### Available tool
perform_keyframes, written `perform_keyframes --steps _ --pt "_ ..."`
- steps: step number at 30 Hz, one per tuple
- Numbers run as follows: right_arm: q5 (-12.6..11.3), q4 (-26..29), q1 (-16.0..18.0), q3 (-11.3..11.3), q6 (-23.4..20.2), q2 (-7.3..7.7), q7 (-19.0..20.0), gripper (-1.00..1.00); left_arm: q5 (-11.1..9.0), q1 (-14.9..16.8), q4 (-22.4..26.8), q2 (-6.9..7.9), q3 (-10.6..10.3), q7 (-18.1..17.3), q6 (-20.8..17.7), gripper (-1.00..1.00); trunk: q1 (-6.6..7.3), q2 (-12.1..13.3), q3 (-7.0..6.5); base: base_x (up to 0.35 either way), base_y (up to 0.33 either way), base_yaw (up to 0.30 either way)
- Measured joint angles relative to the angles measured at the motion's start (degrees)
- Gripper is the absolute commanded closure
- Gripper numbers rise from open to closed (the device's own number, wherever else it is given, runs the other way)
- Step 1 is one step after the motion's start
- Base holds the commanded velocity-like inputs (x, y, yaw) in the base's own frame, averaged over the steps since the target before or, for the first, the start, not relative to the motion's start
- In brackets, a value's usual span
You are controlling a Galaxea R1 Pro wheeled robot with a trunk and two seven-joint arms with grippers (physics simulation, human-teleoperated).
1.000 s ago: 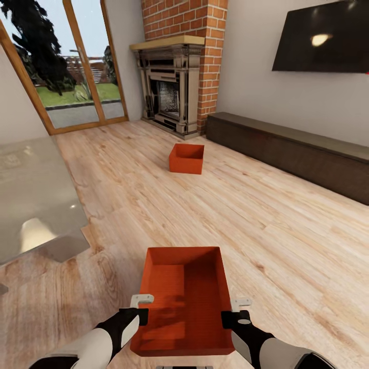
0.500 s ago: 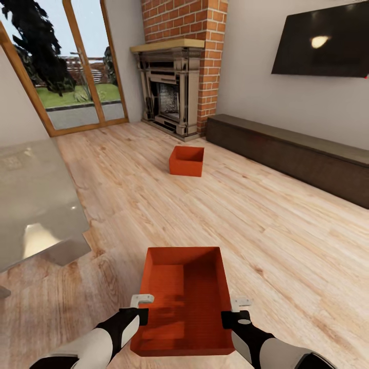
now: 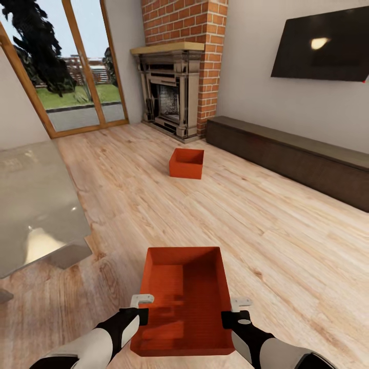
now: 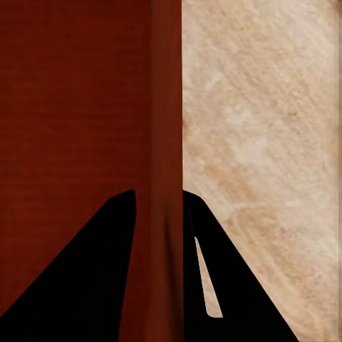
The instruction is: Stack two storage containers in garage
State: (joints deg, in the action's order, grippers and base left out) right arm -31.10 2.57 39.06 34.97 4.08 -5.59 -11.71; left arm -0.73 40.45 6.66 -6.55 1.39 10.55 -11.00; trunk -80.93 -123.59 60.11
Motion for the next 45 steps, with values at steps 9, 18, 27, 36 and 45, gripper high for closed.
perform_keyframes --steps 9,18,27,36,45 --pt "-0.1 0.0 0.0 0.0 0.0 -0.01 0.0 1.0 0.0 0.0 0.0 0.0 0.0 0.0 0.0 1.0 1.98 3.6 -1.62 0.0 0.0 0.0" --pt "0.0 0.0 0.0 0.0 0.0 0.0 0.0 1.0 0.0 0.0 0.0 0.0 0.0 0.0 0.0 1.0 3.95 7.2 -3.23 0.0 0.0 0.0" --pt "0.0 0.0 0.0 0.0 0.0 0.0 0.0 1.0 0.0 0.0 0.0 0.0 0.0 0.0 0.0 1.0 5.93 10.8 -4.85 0.0 0.0 0.0" --pt "0.1 0.0 0.0 -0.1 0.0 0.0 0.0 1.0 -0.1 0.0 0.0 0.0 -0.1 0.0 0.0 1.0 7.91 14.4 -6.46 0.0 0.0 0.0" --pt "0.1 0.0 0.0 0.0 -0.1 -0.01 0.0 1.0 -0.1 0.0 0.0 0.03 0.0 0.0 0.0 1.0 9.89 18.0 -8.08 0.0 0.0 0.0"
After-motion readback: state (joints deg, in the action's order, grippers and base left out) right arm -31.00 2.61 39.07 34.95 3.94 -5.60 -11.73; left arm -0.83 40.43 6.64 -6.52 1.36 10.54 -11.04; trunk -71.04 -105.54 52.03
